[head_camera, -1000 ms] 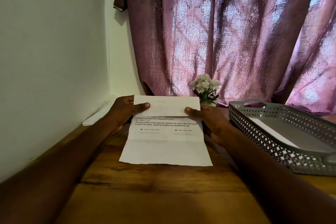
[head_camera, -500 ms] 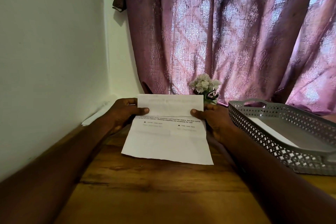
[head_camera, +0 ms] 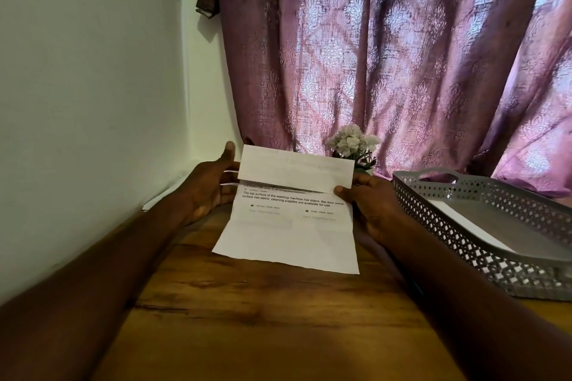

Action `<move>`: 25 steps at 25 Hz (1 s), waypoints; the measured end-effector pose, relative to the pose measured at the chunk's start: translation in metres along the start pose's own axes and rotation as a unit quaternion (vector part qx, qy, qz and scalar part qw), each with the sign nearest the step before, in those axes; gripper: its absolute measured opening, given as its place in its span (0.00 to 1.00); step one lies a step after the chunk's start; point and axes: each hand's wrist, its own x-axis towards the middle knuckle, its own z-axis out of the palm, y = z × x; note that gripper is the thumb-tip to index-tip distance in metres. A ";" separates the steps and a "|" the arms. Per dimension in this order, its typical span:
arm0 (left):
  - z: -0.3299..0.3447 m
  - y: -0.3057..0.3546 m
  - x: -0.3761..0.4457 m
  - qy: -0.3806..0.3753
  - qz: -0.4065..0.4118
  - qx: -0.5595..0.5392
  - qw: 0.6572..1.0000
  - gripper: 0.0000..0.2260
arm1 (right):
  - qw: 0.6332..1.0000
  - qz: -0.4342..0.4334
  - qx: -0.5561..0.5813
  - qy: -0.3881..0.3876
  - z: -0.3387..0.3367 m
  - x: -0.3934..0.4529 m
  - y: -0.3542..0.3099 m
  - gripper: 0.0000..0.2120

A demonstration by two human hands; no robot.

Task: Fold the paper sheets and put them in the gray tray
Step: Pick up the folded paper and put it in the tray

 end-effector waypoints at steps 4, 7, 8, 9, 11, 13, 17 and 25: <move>0.006 -0.009 -0.005 -0.084 0.007 0.058 0.995 0.25 | 1.000 0.007 -0.011 -0.008 0.002 -0.003 -0.001 0.12; 0.004 -0.014 -0.003 -0.059 0.023 0.063 0.996 0.24 | 1.000 0.001 -0.011 -0.007 0.002 -0.006 -0.002 0.14; 0.003 -0.014 -0.003 -0.060 0.026 0.055 0.996 0.25 | 1.000 -0.001 -0.006 -0.008 0.003 -0.007 -0.003 0.15; 0.002 -0.013 -0.003 -0.066 0.026 0.039 0.997 0.25 | 1.000 -0.001 -0.001 -0.009 0.003 -0.009 -0.004 0.15; 0.003 -0.013 -0.002 -0.070 0.019 0.008 0.997 0.24 | 1.000 -0.004 0.000 -0.010 0.003 -0.008 -0.004 0.18; 0.004 -0.012 -0.001 -0.054 0.014 0.004 0.998 0.20 | 1.000 -0.010 0.002 -0.007 0.003 -0.006 -0.003 0.18; 0.005 -0.008 -0.002 -0.010 0.018 0.062 0.998 0.11 | 0.999 -0.029 -0.012 0.027 0.003 -0.002 0.001 0.12; 0.000 0.000 -0.008 -0.045 -0.037 -0.046 0.997 0.22 | 0.998 0.042 0.035 0.017 0.002 -0.004 -0.003 0.08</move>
